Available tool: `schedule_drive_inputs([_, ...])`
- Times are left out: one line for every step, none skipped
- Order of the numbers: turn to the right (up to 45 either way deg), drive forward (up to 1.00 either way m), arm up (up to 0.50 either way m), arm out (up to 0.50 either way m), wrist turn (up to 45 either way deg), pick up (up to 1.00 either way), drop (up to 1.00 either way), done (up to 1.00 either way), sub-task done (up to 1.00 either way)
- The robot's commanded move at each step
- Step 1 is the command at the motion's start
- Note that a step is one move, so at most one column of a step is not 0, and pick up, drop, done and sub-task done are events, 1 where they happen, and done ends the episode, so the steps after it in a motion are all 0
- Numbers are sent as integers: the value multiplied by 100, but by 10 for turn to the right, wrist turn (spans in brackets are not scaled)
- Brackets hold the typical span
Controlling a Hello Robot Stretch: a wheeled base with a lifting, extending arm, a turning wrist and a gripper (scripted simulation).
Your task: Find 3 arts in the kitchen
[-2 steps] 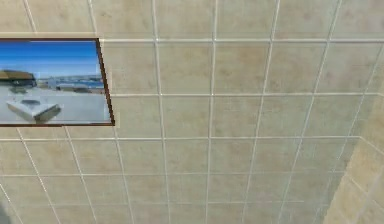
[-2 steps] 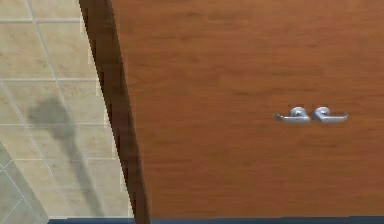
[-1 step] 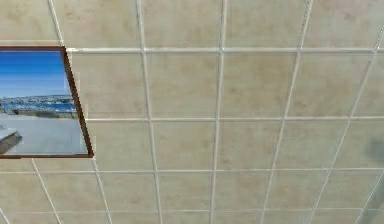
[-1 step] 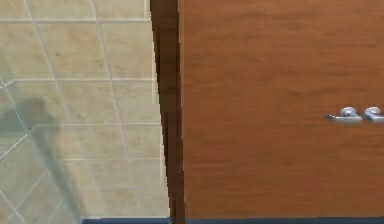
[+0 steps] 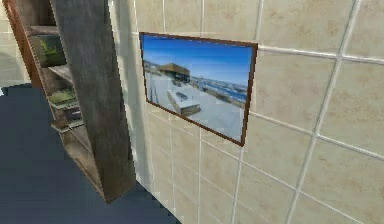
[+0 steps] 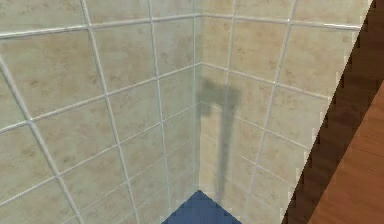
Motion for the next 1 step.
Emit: schedule_drive_inputs([0, 0, 0, 0, 0, 0, 0, 100, 0])
